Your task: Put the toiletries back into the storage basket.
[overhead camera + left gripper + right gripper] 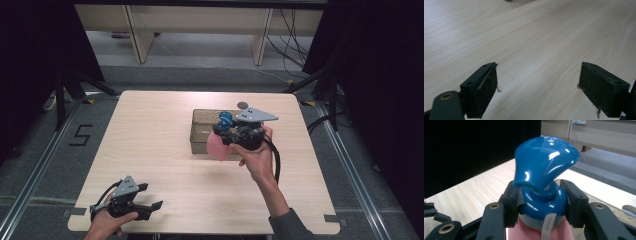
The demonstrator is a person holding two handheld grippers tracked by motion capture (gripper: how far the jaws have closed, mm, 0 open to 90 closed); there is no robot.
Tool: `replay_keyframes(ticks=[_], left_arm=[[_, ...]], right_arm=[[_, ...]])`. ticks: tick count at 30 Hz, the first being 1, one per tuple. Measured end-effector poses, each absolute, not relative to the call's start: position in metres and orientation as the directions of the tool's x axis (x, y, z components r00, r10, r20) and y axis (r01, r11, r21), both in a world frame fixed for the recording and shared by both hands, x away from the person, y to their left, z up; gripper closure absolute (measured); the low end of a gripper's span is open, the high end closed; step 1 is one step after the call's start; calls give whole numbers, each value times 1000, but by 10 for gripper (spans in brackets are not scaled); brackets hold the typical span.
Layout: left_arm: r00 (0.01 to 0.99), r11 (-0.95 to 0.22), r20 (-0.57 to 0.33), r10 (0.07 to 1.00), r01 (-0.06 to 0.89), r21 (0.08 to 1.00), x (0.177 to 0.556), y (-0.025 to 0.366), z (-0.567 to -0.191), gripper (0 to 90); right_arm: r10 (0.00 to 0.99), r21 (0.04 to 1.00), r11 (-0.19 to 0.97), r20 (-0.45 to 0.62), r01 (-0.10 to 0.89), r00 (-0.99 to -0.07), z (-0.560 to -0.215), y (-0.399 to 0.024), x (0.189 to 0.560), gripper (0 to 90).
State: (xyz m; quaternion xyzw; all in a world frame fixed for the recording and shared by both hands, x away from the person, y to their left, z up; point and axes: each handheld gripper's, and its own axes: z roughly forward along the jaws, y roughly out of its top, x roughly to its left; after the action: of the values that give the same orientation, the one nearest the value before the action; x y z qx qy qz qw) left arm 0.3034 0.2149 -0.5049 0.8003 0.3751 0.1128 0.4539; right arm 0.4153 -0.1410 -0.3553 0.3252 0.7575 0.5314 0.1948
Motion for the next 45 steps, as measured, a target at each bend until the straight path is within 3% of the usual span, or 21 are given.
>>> replay_keyframes(ticks=[15,45], left_arm=[[693,-309,-160,703,500,809,303,215,-505,149],[695,-319,-158,701,504,802,305,217,-505,148]], right_arm=[[770,932,201,41,303,-637,-353,-167,433,533],[820,929,159,64,334,-569,-355,-191,463,533]])
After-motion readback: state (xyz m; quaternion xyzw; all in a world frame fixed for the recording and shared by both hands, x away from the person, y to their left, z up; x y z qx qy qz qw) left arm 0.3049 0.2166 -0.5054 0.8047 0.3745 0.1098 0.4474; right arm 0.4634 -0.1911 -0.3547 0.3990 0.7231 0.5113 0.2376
